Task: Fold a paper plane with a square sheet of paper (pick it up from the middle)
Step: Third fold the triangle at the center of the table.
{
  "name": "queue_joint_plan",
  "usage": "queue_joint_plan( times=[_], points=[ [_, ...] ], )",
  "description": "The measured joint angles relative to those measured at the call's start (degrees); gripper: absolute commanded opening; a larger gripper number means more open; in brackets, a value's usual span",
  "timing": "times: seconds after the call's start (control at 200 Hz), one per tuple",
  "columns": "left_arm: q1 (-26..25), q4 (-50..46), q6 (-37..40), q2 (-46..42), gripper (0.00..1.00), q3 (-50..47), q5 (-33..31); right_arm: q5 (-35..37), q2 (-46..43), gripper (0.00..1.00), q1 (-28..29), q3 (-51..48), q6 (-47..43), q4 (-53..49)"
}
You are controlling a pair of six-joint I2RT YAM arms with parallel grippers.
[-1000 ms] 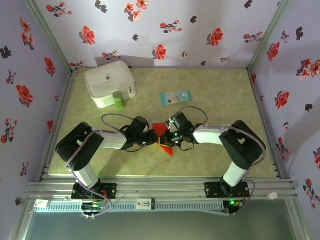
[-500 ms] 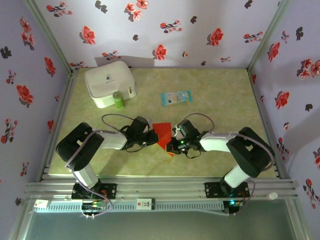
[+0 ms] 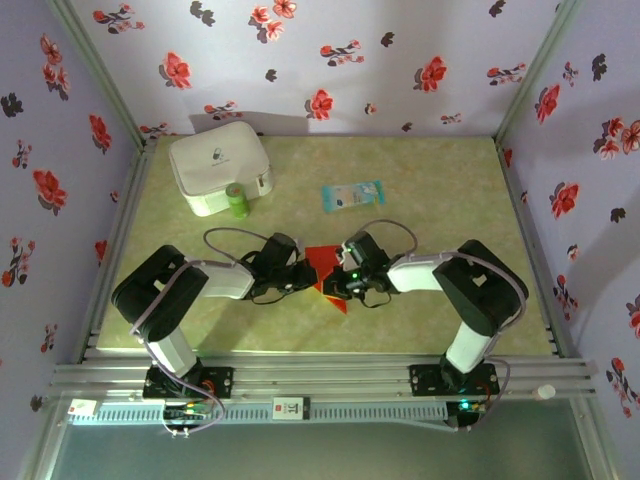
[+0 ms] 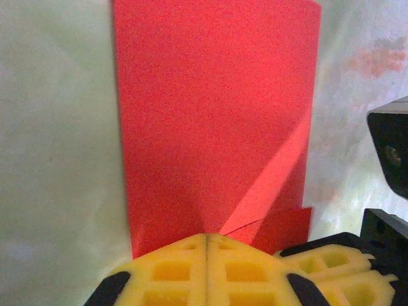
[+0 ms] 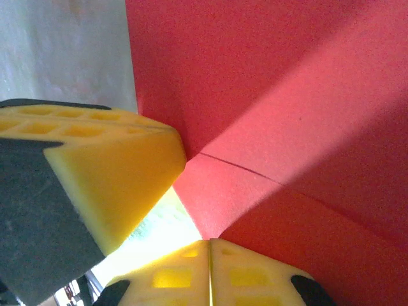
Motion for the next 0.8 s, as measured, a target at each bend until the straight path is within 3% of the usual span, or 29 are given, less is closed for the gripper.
queue_joint_plan(
  times=[0.395,0.8],
  points=[
    [0.0,0.1,-0.4,0.0,0.0,0.0,0.0,1.0,-17.8,0.1,0.0,-15.8,-0.5,-3.7],
    [-0.2,0.4,-2.0,-0.1,0.0,-0.1,-0.3,11.8,-26.6,0.24,-0.7,-10.3,-3.1,-15.3]
  ],
)
